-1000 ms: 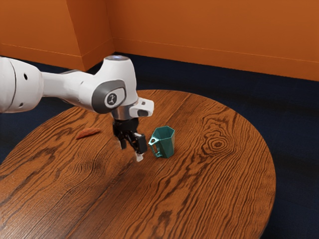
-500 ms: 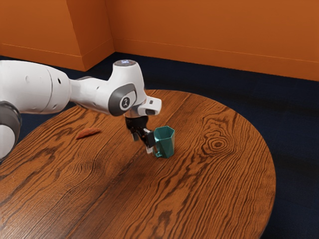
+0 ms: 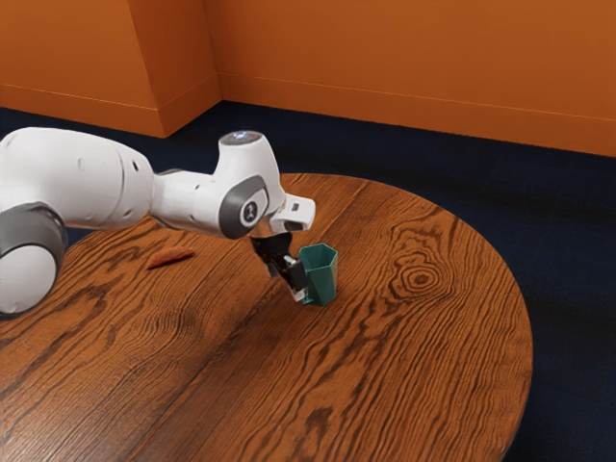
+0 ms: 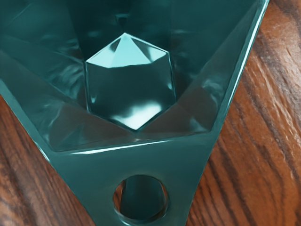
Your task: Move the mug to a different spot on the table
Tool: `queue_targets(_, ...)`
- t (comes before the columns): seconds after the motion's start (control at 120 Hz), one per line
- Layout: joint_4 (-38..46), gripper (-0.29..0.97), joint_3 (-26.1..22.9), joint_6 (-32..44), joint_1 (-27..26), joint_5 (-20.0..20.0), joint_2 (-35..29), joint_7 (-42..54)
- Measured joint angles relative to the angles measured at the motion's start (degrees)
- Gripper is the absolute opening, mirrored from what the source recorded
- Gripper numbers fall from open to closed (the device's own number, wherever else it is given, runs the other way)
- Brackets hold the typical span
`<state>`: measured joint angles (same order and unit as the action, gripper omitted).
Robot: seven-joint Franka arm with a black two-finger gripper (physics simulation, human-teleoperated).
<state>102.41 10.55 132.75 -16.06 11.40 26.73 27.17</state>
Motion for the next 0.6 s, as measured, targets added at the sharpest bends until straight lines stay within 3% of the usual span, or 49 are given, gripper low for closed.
queue_targets(0.2, 0.0, 0.68, 0.0, 2.35, -0.03, 1.03, 0.7, 1.7)
queue_targets(0.4, 0.01, 0.51, -0.21, 3.76, -0.03, 2.54, 1.69, 2.92)
queue_targets(0.6, 0.09, 0.44, -0.29, 5.03, -0.03, 3.49, 2.62, 3.78)
